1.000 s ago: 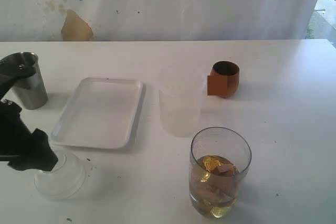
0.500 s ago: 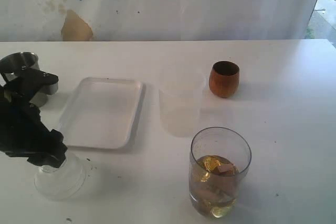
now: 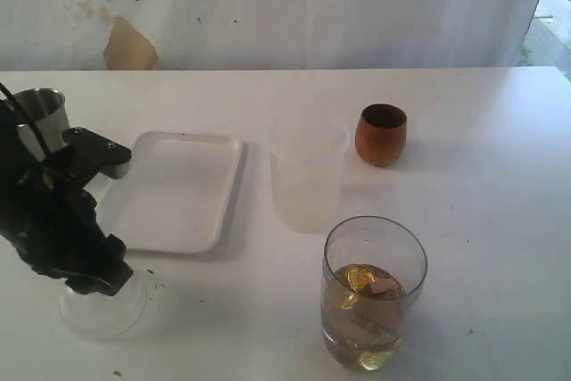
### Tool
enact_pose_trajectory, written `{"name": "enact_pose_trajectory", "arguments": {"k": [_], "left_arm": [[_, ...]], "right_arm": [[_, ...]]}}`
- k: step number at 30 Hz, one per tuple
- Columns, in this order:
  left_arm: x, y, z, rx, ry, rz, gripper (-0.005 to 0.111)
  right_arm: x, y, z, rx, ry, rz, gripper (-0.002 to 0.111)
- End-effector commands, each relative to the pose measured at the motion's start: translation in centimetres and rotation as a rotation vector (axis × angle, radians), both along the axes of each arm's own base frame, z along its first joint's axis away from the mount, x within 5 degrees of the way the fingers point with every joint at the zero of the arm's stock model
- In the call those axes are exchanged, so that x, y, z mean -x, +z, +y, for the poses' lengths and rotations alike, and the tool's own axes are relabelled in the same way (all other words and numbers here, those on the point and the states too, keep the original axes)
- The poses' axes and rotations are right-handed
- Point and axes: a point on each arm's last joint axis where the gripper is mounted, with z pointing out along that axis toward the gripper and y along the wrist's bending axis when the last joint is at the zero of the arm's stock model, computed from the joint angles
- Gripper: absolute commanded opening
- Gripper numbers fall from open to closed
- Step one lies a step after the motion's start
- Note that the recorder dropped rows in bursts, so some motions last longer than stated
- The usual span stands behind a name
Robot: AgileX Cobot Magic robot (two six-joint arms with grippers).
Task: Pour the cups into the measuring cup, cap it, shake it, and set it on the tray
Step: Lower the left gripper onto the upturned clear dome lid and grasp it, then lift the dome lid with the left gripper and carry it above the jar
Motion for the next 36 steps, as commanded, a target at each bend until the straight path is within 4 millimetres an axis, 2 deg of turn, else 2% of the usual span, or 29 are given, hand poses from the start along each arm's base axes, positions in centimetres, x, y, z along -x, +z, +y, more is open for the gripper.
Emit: {"name": "enact_pose_trajectory", "arguments": {"k": [1,3,8,9,14,17,21,28,30,33,36], "left_arm": [[-0.1,-0.4,0.2,-0.053,-0.014,0.013,0.058],[-0.2,-0.2,0.2,-0.05,-0.014,0.008,0.049],[-0.5,1.5,0.0,-0.041,-0.006,0.011,0.004],[-0.6,2.1,-0.1,-0.043,-0.01,0.018,0.0],[-0.9,5.9,-0.3,-0.035,-0.01,0.037,0.0],[-1.0,9.2,-1.1,0.04,-0.002,0.015,0.0],[-0.2,13.2,-3.2,0.077,-0.077,0.002,0.0],[1.3,19.1,-7.4,0.121,-0.181,-0.209,0.0],[2.0,20.1,-8.4,0.154,-0.197,-0.231,0.0],[3.1,20.6,-10.0,0.184,-0.22,-0.229,0.0],[4.0,19.9,-11.9,0.18,-0.268,-0.2,0.0]], "right_arm": [[0.0,0.0,0.0,0.0,-0.001,-0.008,0.0],[0.0,0.0,0.0,-0.026,-0.008,-0.012,0.0],[0.0,0.0,0.0,-0.017,-0.005,-0.011,0.0],[0.0,0.0,0.0,-0.017,-0.005,-0.011,0.0],[0.0,0.0,0.0,-0.017,-0.005,-0.011,0.0],[0.0,0.0,0.0,-0.017,-0.005,-0.011,0.0],[0.0,0.0,0.0,-0.017,-0.005,-0.011,0.0],[0.0,0.0,0.0,-0.017,-0.005,-0.011,0.0],[0.0,0.0,0.0,-0.017,-0.005,-0.011,0.0],[0.0,0.0,0.0,-0.017,-0.005,-0.011,0.0],[0.0,0.0,0.0,-0.016,-0.005,-0.014,0.0]]}}
